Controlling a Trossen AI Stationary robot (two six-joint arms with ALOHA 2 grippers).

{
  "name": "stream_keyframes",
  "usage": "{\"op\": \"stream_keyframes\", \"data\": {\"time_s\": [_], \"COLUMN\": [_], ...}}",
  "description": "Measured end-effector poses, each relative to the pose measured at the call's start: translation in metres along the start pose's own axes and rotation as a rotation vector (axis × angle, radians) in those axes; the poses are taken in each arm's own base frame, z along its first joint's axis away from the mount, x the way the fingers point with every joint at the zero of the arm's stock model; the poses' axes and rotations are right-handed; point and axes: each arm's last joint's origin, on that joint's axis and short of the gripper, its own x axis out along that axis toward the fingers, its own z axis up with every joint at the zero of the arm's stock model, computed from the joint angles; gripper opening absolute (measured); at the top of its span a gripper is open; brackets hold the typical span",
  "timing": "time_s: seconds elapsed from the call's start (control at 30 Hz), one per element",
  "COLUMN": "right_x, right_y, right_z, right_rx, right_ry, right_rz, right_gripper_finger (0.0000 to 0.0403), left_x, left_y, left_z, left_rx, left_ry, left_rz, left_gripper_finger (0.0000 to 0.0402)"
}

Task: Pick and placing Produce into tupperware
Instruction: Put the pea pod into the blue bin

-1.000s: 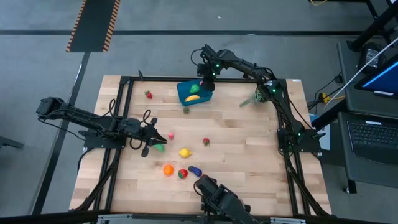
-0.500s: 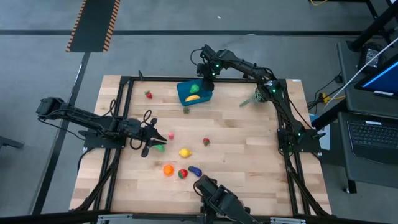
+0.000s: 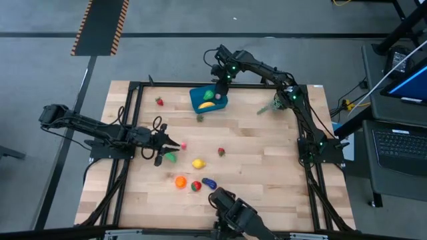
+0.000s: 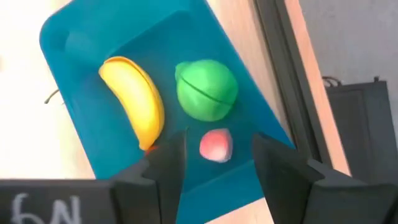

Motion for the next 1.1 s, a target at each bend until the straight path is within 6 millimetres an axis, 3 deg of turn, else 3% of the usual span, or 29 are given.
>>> {"op": "stream_keyframes", "data": {"time_s": [0.13, 0.27, 0.43, 0.57, 0.7, 0.83, 0.9, 1.1], "right_x": [-0.01, -0.033, -0.074, -0.092, -0.085, -0.043, -0.035, -0.061], "right_y": [0.004, 0.016, 0.046, 0.073, 0.098, 0.115, 0.12, 0.135], "right_z": [-0.001, 0.007, 0.023, 0.029, 0.031, 0.02, 0.014, -0.013], "right_rx": [0.011, 0.002, -0.063, -0.102, -0.178, -0.239, -0.262, -0.27], "right_ry": [0.011, -0.058, -0.196, -0.251, -0.319, -0.414, -0.496, -0.629], "right_rz": [0.018, 0.064, 0.084, 0.092, 0.105, 0.117, 0.111, 0.11], "right_gripper_finger": [0.0183, 0.0183, 0.0183, 0.0183, 0.0183, 0.0183, 0.0183, 0.0183], "left_x": [0.0, 0.0, 0.0, 0.0, 0.0, 0.0, 0.0, 0.0], "left_y": [0.0, 0.0, 0.001, 0.001, 0.003, 0.006, 0.006, 0.006], "left_z": [-0.001, -0.003, -0.006, -0.01, -0.02, -0.029, -0.03, -0.026], "left_rx": [-0.002, 0.001, -0.005, -0.009, -0.052, -0.075, -0.078, -0.084], "left_ry": [0.006, 0.032, 0.059, 0.064, 0.08, 0.047, 0.024, -0.019], "left_rz": [0.001, 0.004, 0.009, 0.009, 0.038, 0.091, 0.092, 0.086], "left_gripper_finger": [0.0085, 0.0085, 0.0074, 0.0066, 0.0058, 0.005, 0.0046, 0.0035]}}
